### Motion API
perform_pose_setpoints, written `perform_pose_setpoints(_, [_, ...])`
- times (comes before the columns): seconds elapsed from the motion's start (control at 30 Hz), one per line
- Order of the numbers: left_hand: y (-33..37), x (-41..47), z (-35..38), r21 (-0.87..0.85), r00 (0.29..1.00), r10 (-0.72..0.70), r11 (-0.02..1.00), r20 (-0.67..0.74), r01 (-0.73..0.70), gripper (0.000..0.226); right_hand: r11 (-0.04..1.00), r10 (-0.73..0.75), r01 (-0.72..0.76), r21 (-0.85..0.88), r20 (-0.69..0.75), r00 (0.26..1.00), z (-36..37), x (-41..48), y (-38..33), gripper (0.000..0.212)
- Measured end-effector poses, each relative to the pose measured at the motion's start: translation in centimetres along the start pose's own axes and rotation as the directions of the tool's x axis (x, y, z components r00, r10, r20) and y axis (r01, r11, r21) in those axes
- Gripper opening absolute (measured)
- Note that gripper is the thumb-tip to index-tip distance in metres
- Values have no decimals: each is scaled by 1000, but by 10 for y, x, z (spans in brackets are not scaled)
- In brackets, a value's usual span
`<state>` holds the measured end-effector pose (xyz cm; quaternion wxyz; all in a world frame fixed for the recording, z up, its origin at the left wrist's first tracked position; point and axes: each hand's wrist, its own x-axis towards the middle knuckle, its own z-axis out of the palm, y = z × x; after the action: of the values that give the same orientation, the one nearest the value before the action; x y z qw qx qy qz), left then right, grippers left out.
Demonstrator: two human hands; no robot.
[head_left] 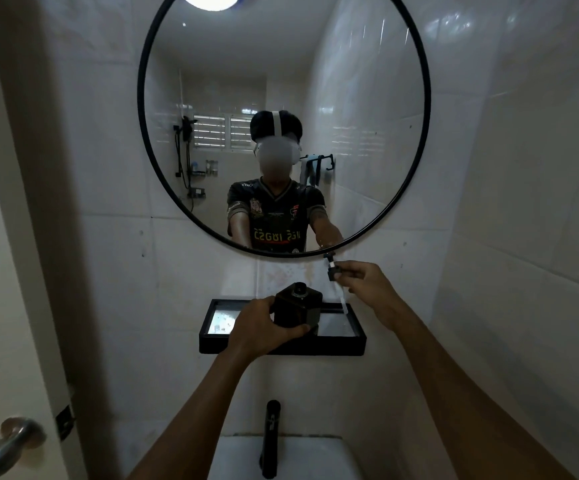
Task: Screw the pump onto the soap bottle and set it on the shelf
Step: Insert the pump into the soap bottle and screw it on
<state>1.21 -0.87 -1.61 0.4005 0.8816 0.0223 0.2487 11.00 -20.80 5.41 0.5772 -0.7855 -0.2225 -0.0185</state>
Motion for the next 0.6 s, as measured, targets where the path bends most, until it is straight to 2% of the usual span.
perform_pose_setpoints(0.27, [-4,4,1,-19,999,-19,1000,34,20,61,975,-132,132,180,-13,991,6,7,-33,36])
perform_pose_setpoints(0.43, [-4,5,0,-43,998,-27,999,56,29,56,952,-155,149,266,2,988,15,10,-36,37])
perform_pose_setpoints(0.6, [-5,6,-2,-40,996,-33,999,84,36,62,934,-153,138,329,21,988,24,15,-36,36])
